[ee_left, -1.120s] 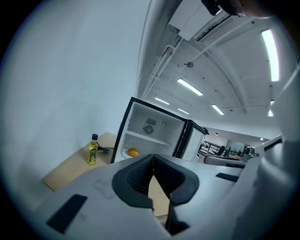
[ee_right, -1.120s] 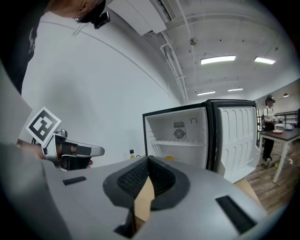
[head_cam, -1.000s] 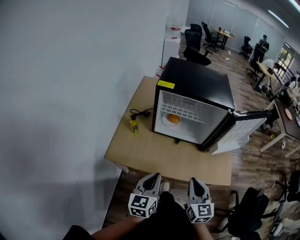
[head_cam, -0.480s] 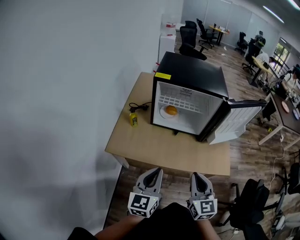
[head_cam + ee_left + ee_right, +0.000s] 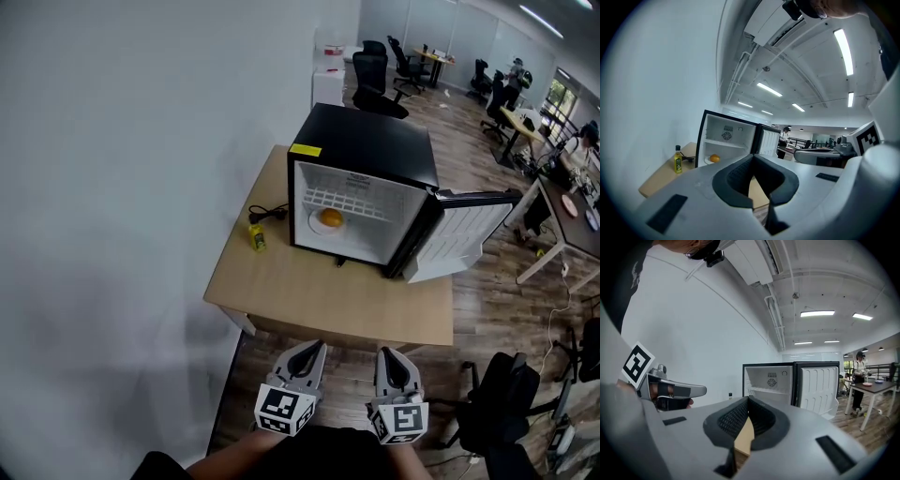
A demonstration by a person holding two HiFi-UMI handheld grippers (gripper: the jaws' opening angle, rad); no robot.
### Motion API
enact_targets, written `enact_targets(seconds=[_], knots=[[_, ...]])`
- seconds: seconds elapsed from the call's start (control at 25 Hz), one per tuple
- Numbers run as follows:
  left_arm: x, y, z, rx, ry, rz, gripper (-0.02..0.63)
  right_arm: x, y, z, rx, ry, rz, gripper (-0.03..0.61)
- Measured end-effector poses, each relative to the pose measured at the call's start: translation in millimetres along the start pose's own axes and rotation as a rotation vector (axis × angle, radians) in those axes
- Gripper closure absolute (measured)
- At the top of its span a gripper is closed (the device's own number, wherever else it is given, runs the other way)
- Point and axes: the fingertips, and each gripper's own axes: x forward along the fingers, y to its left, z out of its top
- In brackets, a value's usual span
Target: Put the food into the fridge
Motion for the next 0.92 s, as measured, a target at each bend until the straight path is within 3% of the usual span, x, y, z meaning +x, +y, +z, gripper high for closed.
enact_targets(seconds=[0.44, 0.92], knots=[[2, -10, 2, 0.002, -0.017, 0.010, 0.600, -16, -16, 8, -0.040, -0.030, -0.036, 0.518], [-12, -5, 6, 0.015, -0.021, 0.025, 0.600, -15, -5, -2, -0.040, -0.008, -0.007, 0.518]])
